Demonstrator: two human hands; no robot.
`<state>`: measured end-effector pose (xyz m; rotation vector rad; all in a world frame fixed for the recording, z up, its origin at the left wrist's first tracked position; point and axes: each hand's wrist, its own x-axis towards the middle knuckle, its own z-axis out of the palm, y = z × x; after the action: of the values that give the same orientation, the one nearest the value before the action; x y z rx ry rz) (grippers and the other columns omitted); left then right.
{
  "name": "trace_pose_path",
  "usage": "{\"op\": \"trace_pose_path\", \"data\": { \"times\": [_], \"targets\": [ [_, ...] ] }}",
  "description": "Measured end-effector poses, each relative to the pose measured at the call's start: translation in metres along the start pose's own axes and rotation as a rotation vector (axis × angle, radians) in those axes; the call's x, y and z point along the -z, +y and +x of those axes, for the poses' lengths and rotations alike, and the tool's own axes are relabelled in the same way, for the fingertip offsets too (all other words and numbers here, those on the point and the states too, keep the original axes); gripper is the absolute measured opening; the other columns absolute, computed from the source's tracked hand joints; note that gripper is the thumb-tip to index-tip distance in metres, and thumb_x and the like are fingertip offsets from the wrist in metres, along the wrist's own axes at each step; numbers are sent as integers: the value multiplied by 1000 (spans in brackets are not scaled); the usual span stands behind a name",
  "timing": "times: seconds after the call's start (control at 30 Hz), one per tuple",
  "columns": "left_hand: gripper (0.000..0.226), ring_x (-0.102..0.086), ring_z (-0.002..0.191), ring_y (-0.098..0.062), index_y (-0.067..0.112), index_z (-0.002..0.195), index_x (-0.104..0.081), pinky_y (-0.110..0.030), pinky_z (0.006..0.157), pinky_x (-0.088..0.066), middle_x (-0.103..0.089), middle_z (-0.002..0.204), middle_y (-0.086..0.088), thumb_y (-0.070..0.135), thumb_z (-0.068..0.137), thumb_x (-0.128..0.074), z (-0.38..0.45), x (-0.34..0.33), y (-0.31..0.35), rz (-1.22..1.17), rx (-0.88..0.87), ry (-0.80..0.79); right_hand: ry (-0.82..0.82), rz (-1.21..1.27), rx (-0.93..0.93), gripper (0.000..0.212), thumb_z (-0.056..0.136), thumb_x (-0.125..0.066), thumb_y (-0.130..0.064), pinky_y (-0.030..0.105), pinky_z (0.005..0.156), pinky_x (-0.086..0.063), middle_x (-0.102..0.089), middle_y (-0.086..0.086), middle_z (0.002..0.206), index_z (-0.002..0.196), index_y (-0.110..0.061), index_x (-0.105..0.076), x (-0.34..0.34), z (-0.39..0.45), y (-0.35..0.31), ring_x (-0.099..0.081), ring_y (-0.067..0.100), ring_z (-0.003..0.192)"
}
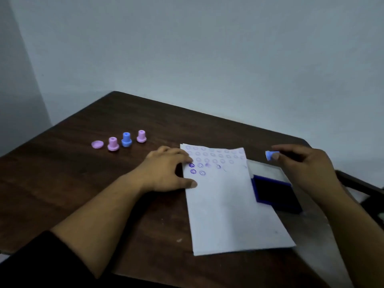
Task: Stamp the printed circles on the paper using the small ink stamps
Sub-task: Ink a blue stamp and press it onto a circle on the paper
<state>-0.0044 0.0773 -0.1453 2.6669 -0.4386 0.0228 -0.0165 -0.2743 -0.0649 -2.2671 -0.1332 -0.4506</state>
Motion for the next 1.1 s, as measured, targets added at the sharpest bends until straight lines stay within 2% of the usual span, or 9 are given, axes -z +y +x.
{"op": "trace_pose_path", "data": {
  "times": [0.07, 0.13, 0.17, 0.23, 0.33, 0.47, 0.67, 0.83, 1.1],
  "targets": [
    [81, -30, 144, -16, 47, 144, -52, -41, 117, -26, -42, 154, 26, 83, 72, -62, 0, 0, 0, 11, 4, -2, 36, -21, -17, 13, 87, -79, -29, 19, 81, -52, -78, -23, 91, 97, -37, -80, 13, -17, 17, -67, -12, 89],
    [79, -29, 145, -16, 47, 144, -52, -41, 118, -27, -41, 154, 26, 81, 73, -64, 0, 1, 1, 14, 3, -5, 66, -24, -14, 20, 85, -82, -19, 5, 72, -49, -76, -17, 88, 98, -33, -76, 16, -28, 29, -66, -13, 82],
    [78, -29, 145, -16, 47, 144, -52, -41, 118, -27, -42, 154, 27, 81, 74, -65, 0, 2, 3, 14, 5, -5, 76, -31, -16, 21, 83, -84, -17, 4, 68, -48, -74, -14, 87, 96, -29, -73, 15, -31, 34, -66, -11, 79],
    [76, -29, 145, -15, 47, 143, -52, -41, 118, -28, -42, 153, 28, 79, 76, -66, -1, 3, 5, 18, 2, -9, 83, -67, -14, 19, 80, -86, -20, 3, 64, -48, -74, -13, 80, 89, -26, -71, 10, -35, 40, -67, -7, 78],
    [75, -30, 145, -16, 48, 142, -53, -42, 119, -28, -43, 151, 30, 79, 75, -66, -2, 2, 5, 12, 1, -6, 56, -94, 35, 15, 82, -84, -19, 5, 64, -47, -73, -24, 81, 85, -28, -73, -2, -39, 44, -68, -6, 79],
    [77, -28, 146, -14, 50, 142, -53, -43, 119, -27, -42, 151, 32, 82, 72, -64, -1, 1, 3, 1, 2, -7, 36, -150, 96, 10, 85, -83, -21, 18, 69, -53, -75, -19, 84, 84, -29, -76, -16, -43, 51, -69, 1, 80],
    [81, -29, 146, -15, 51, 141, -53, -44, 119, -29, -43, 152, 29, 87, 69, -62, 2, -2, -1, 8, 0, -8, 20, -157, 107, 11, 85, -83, -20, 6, 67, -47, -74, -22, 81, 80, -28, -78, -21, -44, 56, -69, -3, 80],
    [96, -30, 147, -15, 51, 140, -53, -45, 119, -30, -44, 152, 29, 97, 58, -46, 3, -1, -2, 10, -12, -10, 12, -199, 102, 5, 86, -82, -18, 3, 73, -46, -71, -22, 86, 86, -23, -78, -25, -42, 57, -65, -6, 88],
    [87, -29, 147, -16, 50, 142, -52, -47, 120, -29, -43, 153, 28, 92, 66, -55, 3, -1, 0, 12, -14, -17, 10, -218, 103, 4, 86, -82, -19, 0, 73, -45, -69, -23, 86, 89, -20, -81, -25, -41, 56, -65, -8, 91]
  ]
}}
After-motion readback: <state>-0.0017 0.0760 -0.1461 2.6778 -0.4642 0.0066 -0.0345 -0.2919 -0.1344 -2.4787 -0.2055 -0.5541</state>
